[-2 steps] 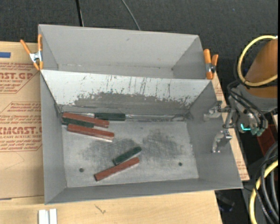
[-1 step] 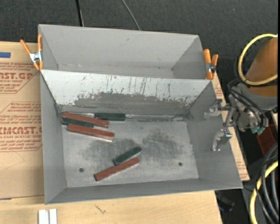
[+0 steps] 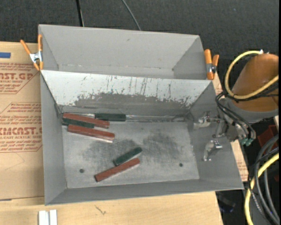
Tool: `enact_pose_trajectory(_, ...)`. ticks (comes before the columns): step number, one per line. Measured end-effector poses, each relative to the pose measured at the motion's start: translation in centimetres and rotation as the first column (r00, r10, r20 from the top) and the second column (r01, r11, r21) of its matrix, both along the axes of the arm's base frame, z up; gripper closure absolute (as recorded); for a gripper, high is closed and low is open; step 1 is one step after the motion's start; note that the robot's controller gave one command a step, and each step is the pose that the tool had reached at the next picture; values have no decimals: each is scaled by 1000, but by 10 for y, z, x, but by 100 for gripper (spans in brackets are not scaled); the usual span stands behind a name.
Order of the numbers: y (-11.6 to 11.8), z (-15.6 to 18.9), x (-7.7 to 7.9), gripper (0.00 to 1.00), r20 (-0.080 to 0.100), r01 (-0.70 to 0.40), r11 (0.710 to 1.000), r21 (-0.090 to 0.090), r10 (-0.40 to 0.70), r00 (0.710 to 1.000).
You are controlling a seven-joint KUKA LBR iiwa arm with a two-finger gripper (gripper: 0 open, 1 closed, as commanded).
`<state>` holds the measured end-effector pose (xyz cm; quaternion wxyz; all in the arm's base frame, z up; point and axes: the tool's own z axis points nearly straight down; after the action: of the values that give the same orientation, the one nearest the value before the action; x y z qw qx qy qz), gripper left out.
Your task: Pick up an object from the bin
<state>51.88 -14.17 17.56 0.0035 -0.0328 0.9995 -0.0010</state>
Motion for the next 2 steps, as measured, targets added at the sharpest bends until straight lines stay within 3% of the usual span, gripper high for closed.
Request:
enact_pose_trajectory(1, 42, -66, -10, 0, -3, -144, 990, 1, 144, 990)
enact_pose_trajectory(2, 55, -83, -10, 0, -12, -133, 991, 5, 133, 991)
